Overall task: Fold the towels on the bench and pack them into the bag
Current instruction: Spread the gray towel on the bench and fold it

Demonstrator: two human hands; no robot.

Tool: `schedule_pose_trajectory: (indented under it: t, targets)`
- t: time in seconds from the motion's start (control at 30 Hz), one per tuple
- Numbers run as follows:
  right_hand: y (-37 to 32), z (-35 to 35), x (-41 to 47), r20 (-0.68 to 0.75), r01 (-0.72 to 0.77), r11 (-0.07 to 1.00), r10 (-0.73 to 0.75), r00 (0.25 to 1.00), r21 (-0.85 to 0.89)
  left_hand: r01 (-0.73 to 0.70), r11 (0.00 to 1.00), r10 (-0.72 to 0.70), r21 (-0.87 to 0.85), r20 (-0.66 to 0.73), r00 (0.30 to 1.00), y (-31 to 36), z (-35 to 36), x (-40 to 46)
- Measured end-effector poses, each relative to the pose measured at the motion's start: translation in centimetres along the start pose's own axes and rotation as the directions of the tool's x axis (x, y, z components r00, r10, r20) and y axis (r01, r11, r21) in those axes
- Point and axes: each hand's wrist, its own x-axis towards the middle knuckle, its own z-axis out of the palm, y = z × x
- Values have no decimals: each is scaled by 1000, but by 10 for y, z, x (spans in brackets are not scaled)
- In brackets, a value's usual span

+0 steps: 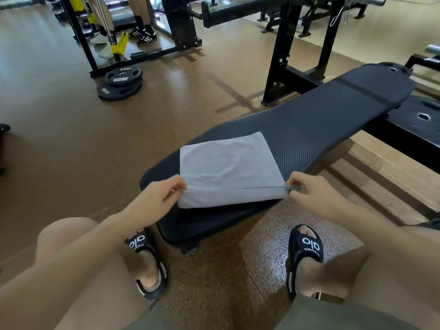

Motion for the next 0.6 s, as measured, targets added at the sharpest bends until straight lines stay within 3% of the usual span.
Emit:
schedule_pose_trajectory:
  t: [0.1, 0.23, 0.4, 0.6]
  targets:
    - [-10, -9, 24, -132, -52, 980, 78, 988, 190, 67, 994, -76, -88, -108, 991, -1, -10, 21]
    - [-22, -12, 67, -165, -121, 925, 191, 968, 360, 134, 976, -165, -174, -179, 970, -8, -19, 53]
    - [-21, -2, 121, -156, -172, 924, 236, 959, 342, 223, 926, -289, -304, -193, 938, -25, -16, 92]
    - [-14, 17, 167, -146, -216, 921, 274, 951, 323, 293, 930, -337, -220, -197, 921, -52, -7, 132]
